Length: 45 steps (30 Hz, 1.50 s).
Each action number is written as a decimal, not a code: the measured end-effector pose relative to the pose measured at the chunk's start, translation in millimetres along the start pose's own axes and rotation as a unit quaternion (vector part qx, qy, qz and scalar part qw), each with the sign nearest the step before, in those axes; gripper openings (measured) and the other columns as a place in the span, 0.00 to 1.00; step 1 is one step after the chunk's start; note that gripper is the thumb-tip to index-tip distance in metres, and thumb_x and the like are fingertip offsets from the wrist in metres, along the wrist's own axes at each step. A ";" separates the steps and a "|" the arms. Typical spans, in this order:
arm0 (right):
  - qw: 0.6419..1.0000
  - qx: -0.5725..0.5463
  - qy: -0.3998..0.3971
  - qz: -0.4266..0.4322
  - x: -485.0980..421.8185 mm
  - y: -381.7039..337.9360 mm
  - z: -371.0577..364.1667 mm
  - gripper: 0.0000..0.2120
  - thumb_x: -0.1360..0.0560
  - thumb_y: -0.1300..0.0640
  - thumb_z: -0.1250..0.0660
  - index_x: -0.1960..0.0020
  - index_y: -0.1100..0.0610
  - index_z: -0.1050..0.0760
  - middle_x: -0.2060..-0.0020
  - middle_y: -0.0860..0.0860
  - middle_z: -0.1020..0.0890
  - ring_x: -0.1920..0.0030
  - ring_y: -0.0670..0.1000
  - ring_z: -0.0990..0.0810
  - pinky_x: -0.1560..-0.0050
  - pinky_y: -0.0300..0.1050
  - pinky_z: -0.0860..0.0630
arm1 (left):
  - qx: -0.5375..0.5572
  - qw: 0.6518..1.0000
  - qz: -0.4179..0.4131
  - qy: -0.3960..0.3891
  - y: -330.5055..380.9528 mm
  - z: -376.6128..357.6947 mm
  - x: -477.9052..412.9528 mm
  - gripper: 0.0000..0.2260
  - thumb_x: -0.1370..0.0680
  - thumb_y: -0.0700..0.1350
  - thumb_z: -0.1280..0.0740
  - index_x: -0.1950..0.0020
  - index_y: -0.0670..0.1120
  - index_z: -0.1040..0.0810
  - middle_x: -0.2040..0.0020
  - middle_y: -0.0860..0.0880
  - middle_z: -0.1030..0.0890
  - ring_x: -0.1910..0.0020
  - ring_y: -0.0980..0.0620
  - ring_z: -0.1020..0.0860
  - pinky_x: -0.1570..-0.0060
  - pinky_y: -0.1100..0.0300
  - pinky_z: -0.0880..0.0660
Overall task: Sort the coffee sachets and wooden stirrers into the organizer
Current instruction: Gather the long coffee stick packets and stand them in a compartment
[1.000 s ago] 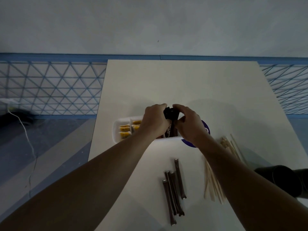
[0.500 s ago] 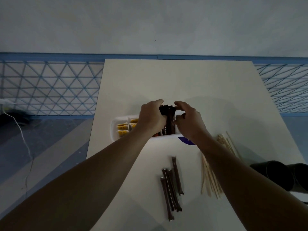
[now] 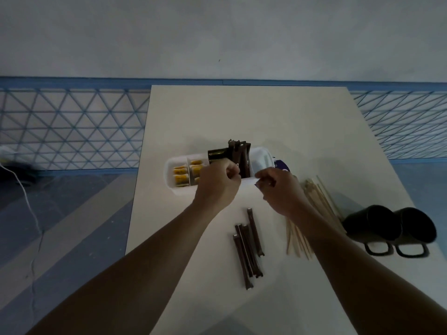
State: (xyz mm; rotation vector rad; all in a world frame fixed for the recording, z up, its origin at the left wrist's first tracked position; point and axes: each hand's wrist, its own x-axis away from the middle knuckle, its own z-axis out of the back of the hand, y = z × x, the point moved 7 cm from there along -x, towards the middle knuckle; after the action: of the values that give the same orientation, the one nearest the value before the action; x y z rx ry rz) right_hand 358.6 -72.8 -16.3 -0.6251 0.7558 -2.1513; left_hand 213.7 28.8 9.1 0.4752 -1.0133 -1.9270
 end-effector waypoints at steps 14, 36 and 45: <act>0.976 0.123 -0.150 -0.096 74.5 47.9 -54.1 0.24 0.29 0.49 0.23 0.40 0.56 0.28 0.54 0.51 0.20 0.60 0.47 0.20 0.67 0.36 0.27 | -0.115 0.931 0.237 -0.255 -82.3 -64.9 99.6 0.11 0.27 0.47 0.26 0.52 0.41 0.21 0.60 0.44 0.16 0.65 0.48 0.16 0.61 0.57 0.18; 0.980 0.087 -0.088 -0.154 99.5 65.6 -61.0 0.09 0.23 0.50 0.30 0.52 0.56 0.24 0.66 0.50 0.20 0.69 0.44 0.21 0.75 0.33 0.30 | -0.154 0.965 0.159 -0.139 -78.4 -68.5 99.1 0.10 0.22 0.49 0.34 0.49 0.43 0.22 0.55 0.48 0.20 0.57 0.47 0.21 0.60 0.57 0.25; 0.979 0.123 -0.074 -0.142 98.4 65.0 -64.5 0.10 0.27 0.55 0.27 0.50 0.56 0.26 0.63 0.49 0.22 0.64 0.45 0.22 0.69 0.36 0.28 | -0.155 0.965 0.142 -0.156 -68.0 -81.9 103.5 0.21 0.26 0.51 0.27 0.38 0.44 0.28 0.46 0.46 0.20 0.50 0.47 0.20 0.58 0.59 0.25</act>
State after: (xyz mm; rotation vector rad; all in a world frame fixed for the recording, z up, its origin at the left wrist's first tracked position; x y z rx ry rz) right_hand 291.3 -164.6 -87.8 -0.7881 0.3255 -2.3761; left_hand 176.0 -77.3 -87.6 -0.1506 -0.8937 -1.8831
